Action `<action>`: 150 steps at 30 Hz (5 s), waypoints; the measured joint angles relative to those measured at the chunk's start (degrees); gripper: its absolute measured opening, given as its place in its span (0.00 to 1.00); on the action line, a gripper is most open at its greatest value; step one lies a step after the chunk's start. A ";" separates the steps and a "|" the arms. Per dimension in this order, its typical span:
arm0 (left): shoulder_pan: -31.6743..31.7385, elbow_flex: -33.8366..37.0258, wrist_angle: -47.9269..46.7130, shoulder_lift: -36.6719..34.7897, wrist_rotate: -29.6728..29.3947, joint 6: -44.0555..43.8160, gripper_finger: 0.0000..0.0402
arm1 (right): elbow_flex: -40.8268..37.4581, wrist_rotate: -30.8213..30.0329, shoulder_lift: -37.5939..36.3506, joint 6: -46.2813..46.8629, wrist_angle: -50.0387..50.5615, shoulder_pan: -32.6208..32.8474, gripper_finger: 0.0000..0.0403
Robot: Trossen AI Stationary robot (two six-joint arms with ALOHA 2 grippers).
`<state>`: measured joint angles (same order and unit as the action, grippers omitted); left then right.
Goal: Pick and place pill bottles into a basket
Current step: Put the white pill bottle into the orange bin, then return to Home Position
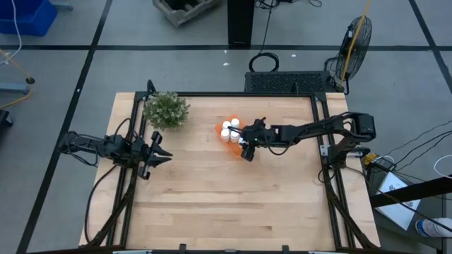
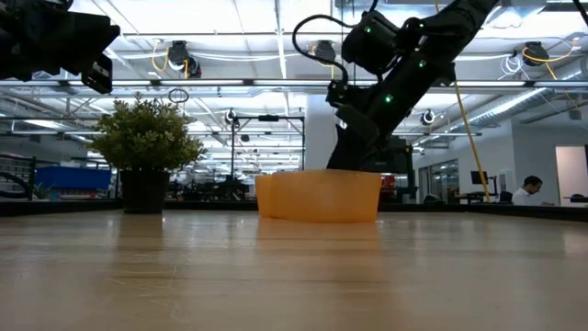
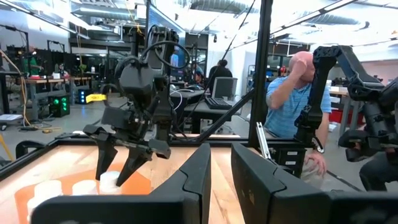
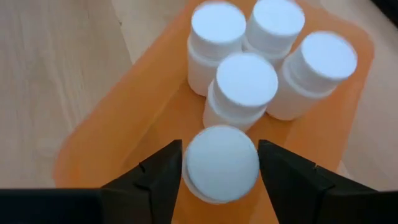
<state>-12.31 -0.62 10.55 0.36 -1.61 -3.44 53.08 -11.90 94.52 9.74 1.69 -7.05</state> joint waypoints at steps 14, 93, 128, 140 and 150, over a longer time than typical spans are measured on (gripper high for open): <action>0.02 0.00 -0.01 0.00 0.00 0.00 0.17 | 0.02 6.07 -8.14 7.24 -1.39 0.86 0.39; 1.77 0.00 0.00 -0.15 0.01 0.00 0.17 | -49.70 -2.95 -93.66 -1.25 1.09 12.79 0.01; 1.79 0.00 -0.02 0.00 0.00 0.00 0.17 | -49.86 -3.01 -93.68 -1.27 -11.95 12.76 0.01; 1.79 0.00 -0.02 0.00 0.00 0.00 0.17 | -49.86 -3.01 -93.68 -1.27 -11.96 12.76 0.01; 1.79 0.00 -0.02 0.00 0.00 0.00 0.17 | -49.86 -2.99 -93.68 -1.27 -11.95 12.76 0.01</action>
<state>-10.52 -0.62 10.52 0.36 -1.61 -3.44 3.22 -14.90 0.84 8.47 -10.26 5.72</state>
